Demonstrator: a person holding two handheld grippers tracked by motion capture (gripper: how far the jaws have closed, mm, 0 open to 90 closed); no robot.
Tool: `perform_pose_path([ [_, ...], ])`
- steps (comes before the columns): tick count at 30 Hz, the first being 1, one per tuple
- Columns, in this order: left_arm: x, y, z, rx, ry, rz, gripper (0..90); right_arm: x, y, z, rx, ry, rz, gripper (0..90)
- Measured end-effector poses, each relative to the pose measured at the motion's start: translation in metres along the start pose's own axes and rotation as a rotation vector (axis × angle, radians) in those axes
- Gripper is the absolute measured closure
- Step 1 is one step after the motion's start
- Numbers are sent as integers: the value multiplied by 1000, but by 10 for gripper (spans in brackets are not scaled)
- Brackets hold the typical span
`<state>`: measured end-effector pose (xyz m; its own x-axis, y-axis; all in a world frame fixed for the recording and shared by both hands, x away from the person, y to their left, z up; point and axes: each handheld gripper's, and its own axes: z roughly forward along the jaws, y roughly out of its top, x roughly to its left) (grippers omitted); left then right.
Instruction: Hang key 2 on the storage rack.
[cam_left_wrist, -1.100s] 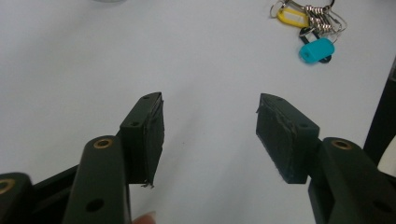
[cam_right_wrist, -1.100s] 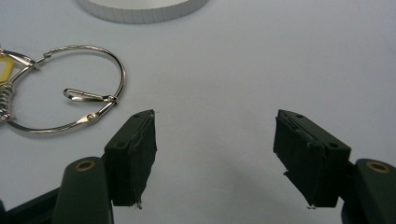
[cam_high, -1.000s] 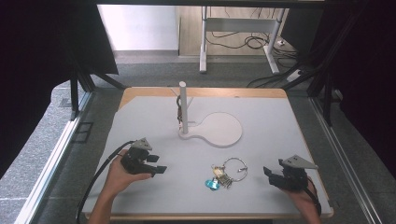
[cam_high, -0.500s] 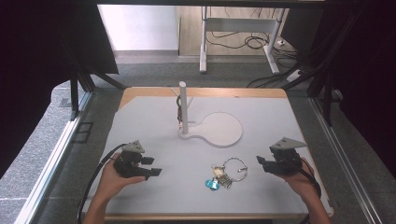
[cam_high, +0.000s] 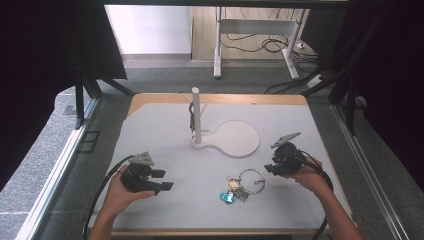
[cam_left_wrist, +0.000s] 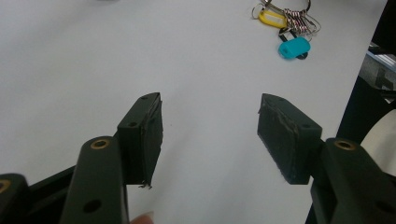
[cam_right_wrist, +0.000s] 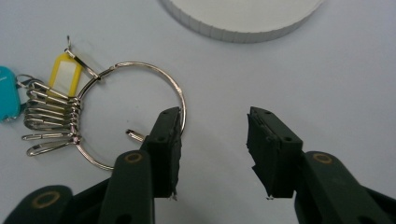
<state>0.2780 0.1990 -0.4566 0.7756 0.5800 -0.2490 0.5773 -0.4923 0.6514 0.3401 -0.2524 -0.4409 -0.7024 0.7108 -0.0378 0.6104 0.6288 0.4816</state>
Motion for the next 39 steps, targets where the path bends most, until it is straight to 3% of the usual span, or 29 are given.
perform_pose_path([
  [8,-2,1,2,7,-3,1,410,9,19,15,120,37,-57,668],
  [17,-2,1,5,12,-5,0,411,14,30,32,217,49,-62,739],
  [25,-3,1,7,24,-8,7,411,15,33,42,274,57,-51,760],
  [33,-3,0,8,25,-8,4,410,16,31,49,295,62,-32,762],
  [39,-2,-1,10,24,-9,-5,410,18,30,54,318,62,-45,775],
])
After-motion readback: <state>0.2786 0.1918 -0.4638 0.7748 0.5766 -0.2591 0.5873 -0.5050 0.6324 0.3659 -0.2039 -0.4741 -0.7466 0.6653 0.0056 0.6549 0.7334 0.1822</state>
